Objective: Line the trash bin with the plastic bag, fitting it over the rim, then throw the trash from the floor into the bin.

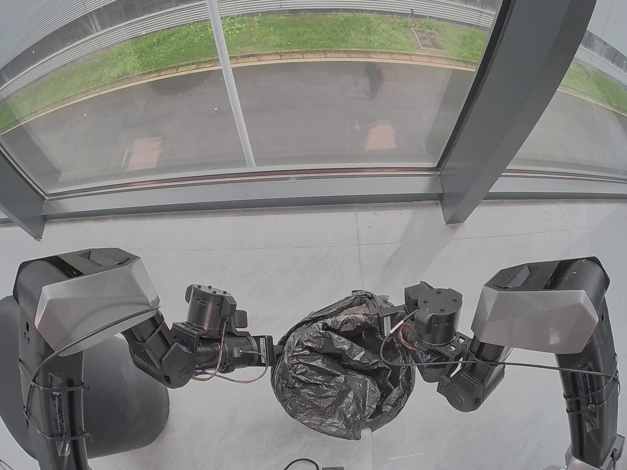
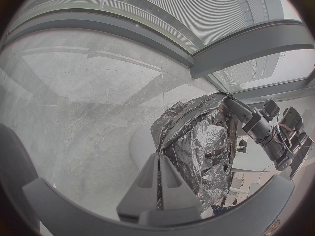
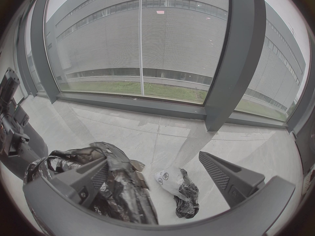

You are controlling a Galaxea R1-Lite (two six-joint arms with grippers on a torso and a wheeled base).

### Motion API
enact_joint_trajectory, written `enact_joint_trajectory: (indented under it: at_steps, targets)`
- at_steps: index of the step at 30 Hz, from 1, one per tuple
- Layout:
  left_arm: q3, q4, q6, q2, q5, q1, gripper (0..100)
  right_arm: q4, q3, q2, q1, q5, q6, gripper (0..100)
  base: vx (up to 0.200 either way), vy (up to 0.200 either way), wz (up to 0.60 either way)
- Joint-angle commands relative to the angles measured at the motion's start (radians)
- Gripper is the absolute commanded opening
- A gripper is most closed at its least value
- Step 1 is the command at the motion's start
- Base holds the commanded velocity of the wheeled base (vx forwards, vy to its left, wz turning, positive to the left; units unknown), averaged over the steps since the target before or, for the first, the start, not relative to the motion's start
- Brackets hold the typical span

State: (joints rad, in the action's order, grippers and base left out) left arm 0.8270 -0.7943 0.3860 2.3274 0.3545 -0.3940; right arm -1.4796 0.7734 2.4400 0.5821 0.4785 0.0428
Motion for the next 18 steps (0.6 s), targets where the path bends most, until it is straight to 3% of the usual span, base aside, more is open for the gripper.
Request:
enact_joint_trajectory:
  at_steps: [1,4,18]
  targets:
    - [-0.008,0.0,0.001,-0.025,0.0,0.0,0,-0.001,-0.023,-0.004,0.028,-0.006,0.0,100,0.0,0.0,0.0]
    - [-0.014,0.0,0.002,-0.039,0.0,-0.003,0,0.001,-0.029,0.008,0.045,-0.037,0.009,100,0.0,0.0,0.0]
    - [-0.051,-0.002,0.001,-0.077,0.0,-0.002,0,0.001,-0.029,-0.042,0.053,-0.037,0.014,100,0.0,0.0,0.0]
